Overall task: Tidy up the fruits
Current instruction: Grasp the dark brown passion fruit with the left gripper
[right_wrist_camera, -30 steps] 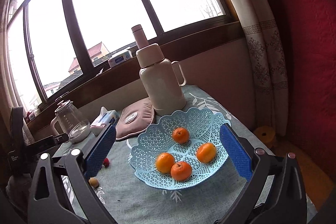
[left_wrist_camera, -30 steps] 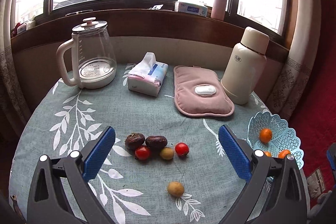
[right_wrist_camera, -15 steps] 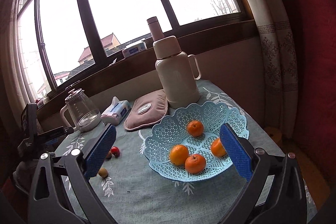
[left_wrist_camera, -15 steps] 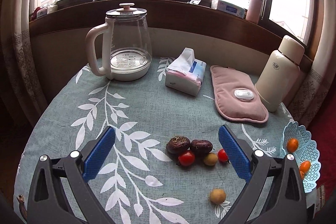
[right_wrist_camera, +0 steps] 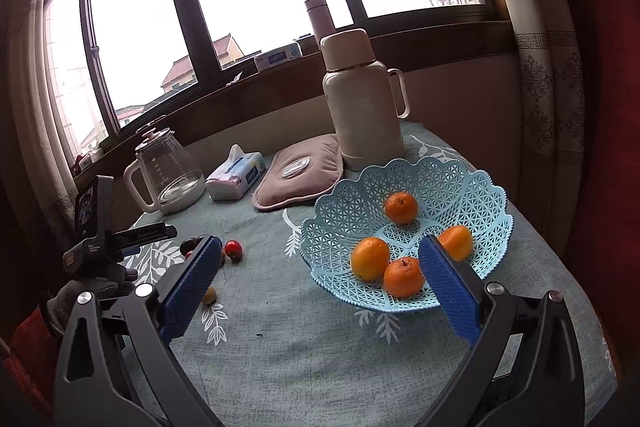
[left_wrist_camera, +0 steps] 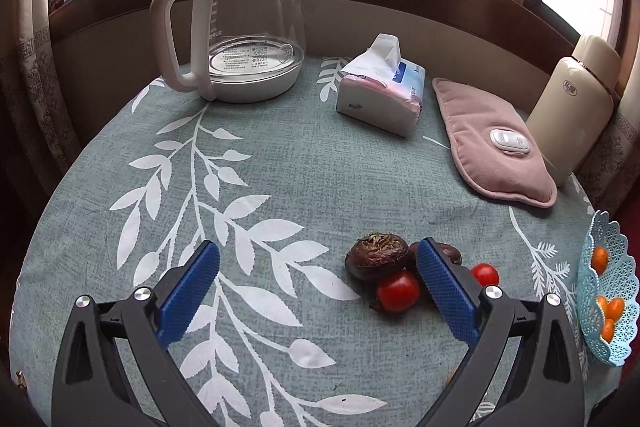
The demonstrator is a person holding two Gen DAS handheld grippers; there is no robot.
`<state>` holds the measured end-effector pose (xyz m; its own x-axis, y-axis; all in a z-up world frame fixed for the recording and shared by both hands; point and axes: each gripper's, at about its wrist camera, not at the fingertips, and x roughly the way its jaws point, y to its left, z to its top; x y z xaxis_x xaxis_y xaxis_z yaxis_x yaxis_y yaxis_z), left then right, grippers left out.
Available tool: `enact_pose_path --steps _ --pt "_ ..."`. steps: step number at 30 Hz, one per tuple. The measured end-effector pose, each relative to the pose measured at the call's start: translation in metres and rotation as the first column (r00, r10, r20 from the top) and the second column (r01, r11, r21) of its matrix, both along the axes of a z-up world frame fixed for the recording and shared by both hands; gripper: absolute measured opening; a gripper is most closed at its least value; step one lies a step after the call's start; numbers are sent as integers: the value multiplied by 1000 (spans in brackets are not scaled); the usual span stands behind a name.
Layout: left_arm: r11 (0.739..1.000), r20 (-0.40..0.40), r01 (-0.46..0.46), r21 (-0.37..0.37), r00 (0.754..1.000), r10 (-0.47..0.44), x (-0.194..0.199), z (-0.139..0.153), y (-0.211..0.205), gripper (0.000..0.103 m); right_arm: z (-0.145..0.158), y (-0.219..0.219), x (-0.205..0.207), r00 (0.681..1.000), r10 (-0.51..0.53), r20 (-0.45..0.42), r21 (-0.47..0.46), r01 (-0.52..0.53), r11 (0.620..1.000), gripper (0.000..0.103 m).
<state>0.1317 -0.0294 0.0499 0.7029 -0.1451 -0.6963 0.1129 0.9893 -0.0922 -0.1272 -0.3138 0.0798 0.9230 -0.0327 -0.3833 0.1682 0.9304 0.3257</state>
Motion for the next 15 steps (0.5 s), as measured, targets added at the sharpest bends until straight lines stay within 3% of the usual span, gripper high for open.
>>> enact_pose_path --steps 7,15 --pt "1000 -30 14 25 999 -13 12 -19 -8 98 -7 0 3 1000 0 -29 10 0 1000 100" --pt "1000 4 2 1 1000 -2 19 -15 4 98 -8 4 8 999 6 -45 5 -6 1000 100"
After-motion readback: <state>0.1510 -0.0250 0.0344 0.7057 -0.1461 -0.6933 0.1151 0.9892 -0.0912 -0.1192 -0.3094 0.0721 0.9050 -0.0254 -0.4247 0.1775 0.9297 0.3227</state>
